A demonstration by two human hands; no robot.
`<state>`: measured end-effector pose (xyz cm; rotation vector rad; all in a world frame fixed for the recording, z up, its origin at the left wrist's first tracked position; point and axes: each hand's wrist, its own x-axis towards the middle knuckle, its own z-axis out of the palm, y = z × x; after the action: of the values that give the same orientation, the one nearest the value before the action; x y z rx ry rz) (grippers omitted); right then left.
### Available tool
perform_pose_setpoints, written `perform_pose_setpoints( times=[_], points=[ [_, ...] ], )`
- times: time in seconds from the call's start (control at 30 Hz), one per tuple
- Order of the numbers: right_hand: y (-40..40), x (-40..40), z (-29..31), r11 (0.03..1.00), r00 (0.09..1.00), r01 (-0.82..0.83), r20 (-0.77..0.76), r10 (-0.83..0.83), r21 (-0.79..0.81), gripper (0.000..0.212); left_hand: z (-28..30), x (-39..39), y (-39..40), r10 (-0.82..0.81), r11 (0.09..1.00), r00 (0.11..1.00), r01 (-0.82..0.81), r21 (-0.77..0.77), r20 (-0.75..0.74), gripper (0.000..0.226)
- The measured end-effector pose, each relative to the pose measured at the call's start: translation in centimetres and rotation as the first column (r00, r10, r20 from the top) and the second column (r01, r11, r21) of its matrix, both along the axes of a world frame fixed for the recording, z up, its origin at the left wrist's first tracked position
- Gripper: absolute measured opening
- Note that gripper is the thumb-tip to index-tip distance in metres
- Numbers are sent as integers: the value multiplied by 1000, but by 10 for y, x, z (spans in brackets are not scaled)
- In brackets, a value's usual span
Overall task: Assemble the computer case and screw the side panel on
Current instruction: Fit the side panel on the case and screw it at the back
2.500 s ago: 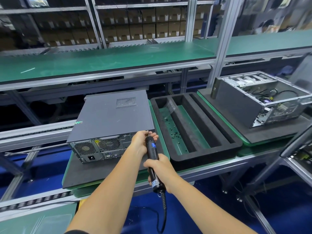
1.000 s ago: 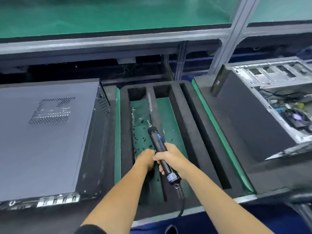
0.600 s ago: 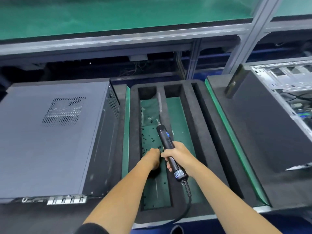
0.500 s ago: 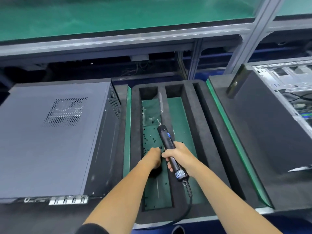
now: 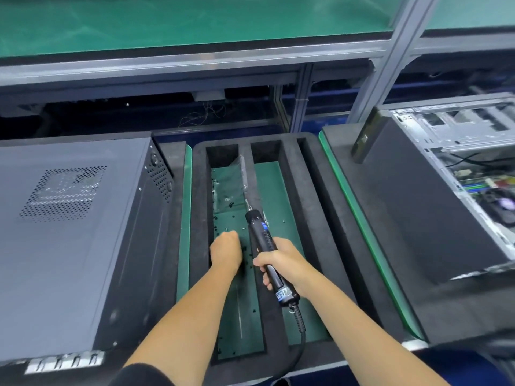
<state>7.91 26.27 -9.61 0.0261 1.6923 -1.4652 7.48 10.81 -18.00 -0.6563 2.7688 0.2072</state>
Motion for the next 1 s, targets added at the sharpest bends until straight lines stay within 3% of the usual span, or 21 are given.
perform_pose_setpoints(
  times=[0.1, 0.3, 0.4, 0.47, 0.53, 0.6, 0.67, 0.77, 0.9, 1.0],
  points=[
    [4, 0, -1, 1000, 1000, -4, -8, 4, 8, 20, -5, -2, 1, 40, 999, 999, -41, 31, 16, 21],
    [7, 5, 6, 999, 998, -39, -38, 40, 23, 20, 12, -6, -2, 195, 948, 981, -185, 261, -14, 7],
    [6, 10, 17, 999, 998, -41, -53, 42, 7, 21, 33, -8, -3, 266, 888, 954, -189, 419, -134, 25],
    [2, 13, 30, 999, 997, -47, -69, 46, -11, 22, 57, -9, -7, 421, 774, 877, -215, 595, -231, 30],
    [-6, 15, 47, 998, 995, -44, -86, 39, -50, 24, 90, -11, -13, 633, 559, 736, -222, 799, -238, 38],
    [-16, 21, 66, 994, 993, -37, -111, 26, -101, 25, 125, -12, -23, 760, 311, 627, -119, 943, -171, 36],
    [-27, 31, 87, 988, 989, -40, -147, 18, -149, 25, 160, -8, -38, 796, 165, 587, 26, 986, -148, 25],
    [-46, 55, 119, 978, 980, -76, -194, 38, -195, 25, 202, 10, -62, 799, 118, 567, 179, 977, -200, 9],
    [-80, 103, 156, 968, 970, -106, -236, 50, -230, 26, 244, 54, -95, 858, -7, 487, 325, 946, -161, 10],
    [-113, 149, 173, 965, 964, -89, -263, 21, -248, 29, 266, 99, -130, 858, -62, 493, 382, 922, -146, 8]
  ],
)
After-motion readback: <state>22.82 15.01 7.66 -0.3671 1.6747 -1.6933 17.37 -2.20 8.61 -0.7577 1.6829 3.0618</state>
